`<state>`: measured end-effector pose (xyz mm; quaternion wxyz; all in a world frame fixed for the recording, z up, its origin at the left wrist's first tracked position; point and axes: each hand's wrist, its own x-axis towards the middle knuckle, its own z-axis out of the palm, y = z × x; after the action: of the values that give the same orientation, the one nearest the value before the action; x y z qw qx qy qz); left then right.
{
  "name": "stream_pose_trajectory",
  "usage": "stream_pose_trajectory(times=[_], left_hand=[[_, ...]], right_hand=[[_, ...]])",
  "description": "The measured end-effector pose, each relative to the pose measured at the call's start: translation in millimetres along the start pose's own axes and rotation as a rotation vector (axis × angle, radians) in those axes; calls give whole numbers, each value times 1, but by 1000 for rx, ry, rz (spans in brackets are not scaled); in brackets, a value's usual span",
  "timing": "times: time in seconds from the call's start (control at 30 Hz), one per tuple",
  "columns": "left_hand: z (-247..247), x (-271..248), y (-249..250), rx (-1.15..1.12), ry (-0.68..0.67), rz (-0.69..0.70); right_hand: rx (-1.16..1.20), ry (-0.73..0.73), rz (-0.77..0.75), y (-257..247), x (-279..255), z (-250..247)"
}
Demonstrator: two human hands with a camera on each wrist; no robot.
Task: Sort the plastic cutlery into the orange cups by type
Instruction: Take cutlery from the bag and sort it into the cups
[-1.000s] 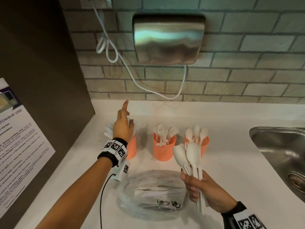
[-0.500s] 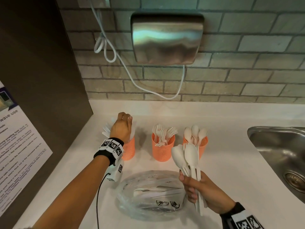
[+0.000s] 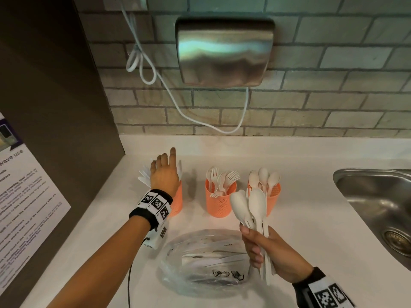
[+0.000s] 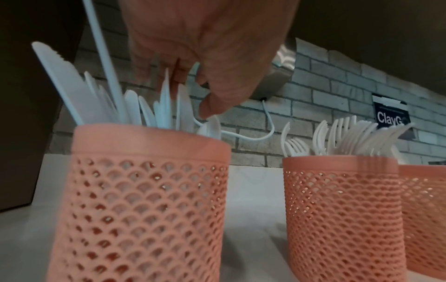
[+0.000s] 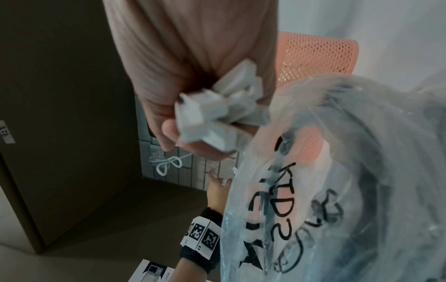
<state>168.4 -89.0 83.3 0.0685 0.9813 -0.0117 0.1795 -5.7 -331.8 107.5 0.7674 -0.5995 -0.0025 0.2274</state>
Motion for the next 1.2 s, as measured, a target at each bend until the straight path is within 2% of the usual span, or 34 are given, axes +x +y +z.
stream_pose_trajectory(times=[0.03,0.13,0.23,0.3,0.37,0.43,0.53,0.6,0.67,0.93,1.0,1.1,1.2], left_hand=[[1,1,1,16,23,23],[-4,-3,3,95,-103,-37],[-20,-6,12,-27,-71,-72],[-41,-12,25,-241,65,20],[-68,-22,39,-533,103,129],[-93,-38,54,-798,17,203],[-114,-64,71,-1079,-193,195],[-116,-79,76,-1120,-294,191],[-114,-91,79,-1112,-328,183],[-116,-105,70,-1197,-550,89],[-120,-104,69,-1268,-565,53],[-128,-102,68,-1408,-548,-84],[-130,-109,72,-1398,-506,-64]], right_hand=[[-1,1,-3,0,0,1],[5,-1,-6,0,0,3],[5,-17,-12,1,0,2],[41,-34,-7,2,0,1],[60,-48,-16,2,0,1],[-9,-45,-47,1,0,4],[-298,14,-160,1,-1,14],[-445,72,-232,2,0,20],[-501,99,-253,6,0,23],[-535,26,-228,17,-9,22],[-539,26,-234,16,-11,22],[-572,61,-269,17,-11,22],[-654,145,-331,24,-13,21]])
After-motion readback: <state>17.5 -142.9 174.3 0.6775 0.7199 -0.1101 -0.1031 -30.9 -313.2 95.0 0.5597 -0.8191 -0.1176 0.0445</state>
